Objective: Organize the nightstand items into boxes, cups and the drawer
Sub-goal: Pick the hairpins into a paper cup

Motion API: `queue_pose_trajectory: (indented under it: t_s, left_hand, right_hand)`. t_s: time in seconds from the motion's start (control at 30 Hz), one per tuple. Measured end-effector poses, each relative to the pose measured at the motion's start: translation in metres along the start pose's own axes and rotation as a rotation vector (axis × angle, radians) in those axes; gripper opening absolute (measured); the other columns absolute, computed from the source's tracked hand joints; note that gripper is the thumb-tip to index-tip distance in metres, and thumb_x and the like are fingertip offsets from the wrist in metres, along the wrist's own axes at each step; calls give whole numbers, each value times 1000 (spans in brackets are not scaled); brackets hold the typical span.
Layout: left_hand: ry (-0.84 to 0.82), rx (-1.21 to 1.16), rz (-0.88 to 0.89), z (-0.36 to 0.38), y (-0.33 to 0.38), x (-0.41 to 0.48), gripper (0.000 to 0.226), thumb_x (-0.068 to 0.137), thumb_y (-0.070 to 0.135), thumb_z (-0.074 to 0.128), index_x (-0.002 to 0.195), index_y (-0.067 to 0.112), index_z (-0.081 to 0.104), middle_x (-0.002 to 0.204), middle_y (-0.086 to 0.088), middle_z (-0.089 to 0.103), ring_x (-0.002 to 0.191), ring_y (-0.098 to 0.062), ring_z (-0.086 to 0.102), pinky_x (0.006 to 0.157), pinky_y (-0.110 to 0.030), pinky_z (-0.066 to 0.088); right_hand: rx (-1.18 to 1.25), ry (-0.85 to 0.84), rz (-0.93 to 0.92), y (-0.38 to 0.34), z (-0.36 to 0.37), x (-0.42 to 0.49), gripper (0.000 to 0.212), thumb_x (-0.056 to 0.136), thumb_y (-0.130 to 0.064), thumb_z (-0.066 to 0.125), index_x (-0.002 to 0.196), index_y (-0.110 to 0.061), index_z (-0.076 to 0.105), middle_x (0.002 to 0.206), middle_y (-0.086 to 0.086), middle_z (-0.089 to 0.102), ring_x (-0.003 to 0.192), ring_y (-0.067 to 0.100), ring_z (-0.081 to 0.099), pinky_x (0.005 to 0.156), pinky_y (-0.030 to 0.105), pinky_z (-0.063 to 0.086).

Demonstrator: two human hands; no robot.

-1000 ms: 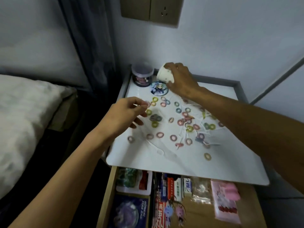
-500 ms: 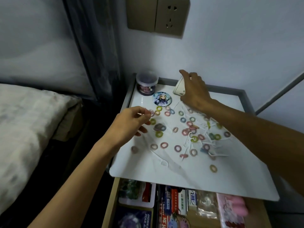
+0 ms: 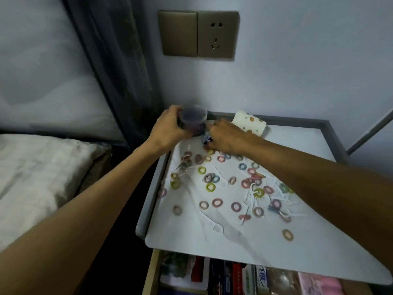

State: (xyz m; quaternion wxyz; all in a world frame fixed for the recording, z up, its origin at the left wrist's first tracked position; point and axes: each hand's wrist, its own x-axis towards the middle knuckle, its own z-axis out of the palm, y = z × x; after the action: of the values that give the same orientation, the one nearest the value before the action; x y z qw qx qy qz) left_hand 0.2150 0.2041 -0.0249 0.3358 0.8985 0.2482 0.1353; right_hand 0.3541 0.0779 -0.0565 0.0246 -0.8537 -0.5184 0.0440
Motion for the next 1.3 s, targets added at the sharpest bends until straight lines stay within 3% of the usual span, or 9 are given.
queue_pose_trajectory:
  t_s: [0.1, 0.23, 0.33, 0.57, 0.73, 0.9, 1.07, 1.17, 1.3]
  left_hand:
    - [-72, 97, 11, 15, -5, 36, 86, 73, 23, 85, 144, 9, 39, 141, -15, 48, 126, -30, 50, 97, -30, 42]
    - [-110, 243, 38, 29, -7, 69, 96, 70, 22, 87, 149, 11, 34, 150, -17, 39, 135, -36, 41, 111, -43, 38]
    - [-101, 247, 25, 33, -7, 83, 96, 69, 27, 88, 149, 14, 36, 150, -16, 41, 135, -35, 43, 110, -46, 39]
    - [43, 174, 39, 29, 1, 69, 92, 68, 36, 88, 145, 20, 41, 139, -13, 52, 123, -32, 53, 101, -45, 48]
    - [99, -8, 101, -4, 25, 10, 82, 65, 32, 89, 135, 27, 48, 128, -8, 54, 111, -27, 56, 96, -38, 50]
    - [10, -71, 126, -25, 46, -94, 64, 60, 23, 90, 115, 34, 58, 112, -5, 53, 99, -19, 56, 72, -7, 44]
    - [-172, -174, 154, 11, 56, -197, 49, 57, 25, 91, 92, 38, 59, 115, 1, 54, 97, -16, 58, 75, -19, 49]
    - [-217, -300, 133, 39, 61, -241, 50, 54, 38, 87, 98, 37, 64, 115, 4, 55, 102, -14, 59, 85, -31, 52]
    - [-295, -501, 106, 59, 67, -268, 67, 58, 22, 91, 121, 21, 68, 124, 5, 54, 109, -14, 64, 94, -40, 55]
  right_hand:
    - [89, 4, 69, 0, -1, 4, 38, 82, -35, 70, 105, -11, 52, 110, 13, 60, 83, 25, 57, 67, 34, 47]
    - [230, 4, 130, 6, 0, 9, 64, 74, -33, 83, 124, -11, 50, 122, 11, 42, 97, 31, 59, 87, 42, 53]
    - [381, 101, 173, 11, 3, 14, 57, 78, -16, 82, 127, -12, 54, 128, 12, 44, 110, 31, 57, 98, 36, 46]
    - [529, 358, 280, 13, -16, -6, 34, 88, -7, 69, 121, -10, 65, 118, 12, 66, 106, 25, 62, 89, 28, 48]
    - [681, 476, 284, -1, -48, -63, 22, 84, -17, 75, 103, -7, 74, 91, -1, 65, 78, 10, 58, 67, 16, 40]
    - [1330, 268, 409, -21, -52, -166, 22, 88, -23, 72, 106, -10, 73, 94, 5, 77, 95, 28, 72, 86, 45, 58]
    - [1946, 145, 461, -53, -35, -255, 31, 81, -12, 66, 108, 5, 67, 108, 16, 73, 99, 20, 71, 85, 26, 58]
    - [1974, 96, 503, -71, -16, -289, 41, 83, -19, 67, 117, 3, 66, 117, 17, 70, 113, 28, 65, 101, 38, 50]
    - [1969, 106, 559, -90, -2, -317, 36, 85, -22, 67, 117, -5, 68, 114, 16, 71, 105, 29, 69, 96, 45, 52]
